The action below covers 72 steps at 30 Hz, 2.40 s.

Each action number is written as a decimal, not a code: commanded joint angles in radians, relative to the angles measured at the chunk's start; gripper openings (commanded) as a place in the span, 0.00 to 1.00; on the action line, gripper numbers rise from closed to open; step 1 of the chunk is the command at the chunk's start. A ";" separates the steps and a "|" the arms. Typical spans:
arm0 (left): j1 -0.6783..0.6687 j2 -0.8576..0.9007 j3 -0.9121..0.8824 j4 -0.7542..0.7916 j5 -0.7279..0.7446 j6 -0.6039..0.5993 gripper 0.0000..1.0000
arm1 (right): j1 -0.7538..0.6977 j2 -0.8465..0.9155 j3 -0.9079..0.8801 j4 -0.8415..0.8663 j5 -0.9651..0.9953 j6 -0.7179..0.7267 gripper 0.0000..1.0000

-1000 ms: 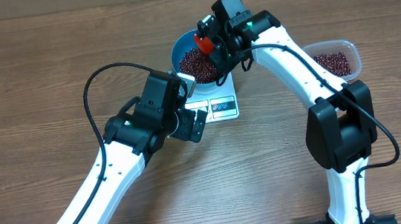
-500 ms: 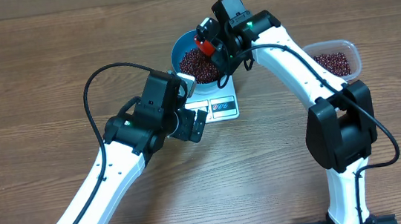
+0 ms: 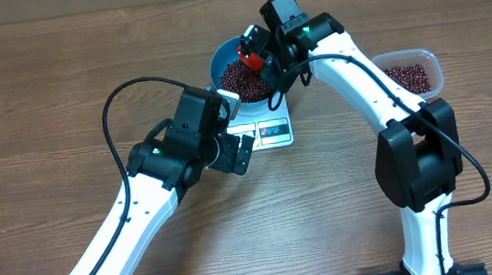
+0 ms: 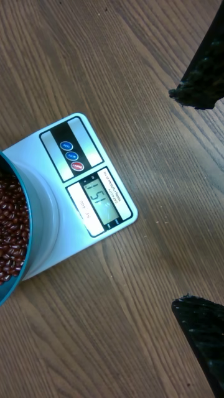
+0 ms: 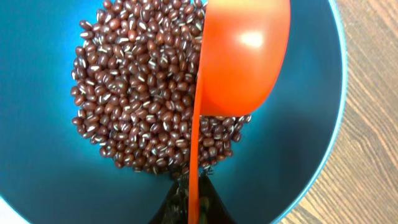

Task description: Scoop item into bowl and weigh 150g on scale

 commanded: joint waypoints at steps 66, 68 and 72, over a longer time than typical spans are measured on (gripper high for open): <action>-0.006 0.002 -0.003 0.001 -0.003 0.023 1.00 | -0.117 0.034 0.299 -0.467 -0.359 0.061 0.04; -0.006 0.002 -0.003 0.001 -0.003 0.023 1.00 | -0.136 0.034 0.299 -0.489 -0.392 0.060 0.04; -0.006 0.002 -0.003 0.001 -0.003 0.023 1.00 | -0.172 0.029 0.299 -0.530 -0.451 0.060 0.04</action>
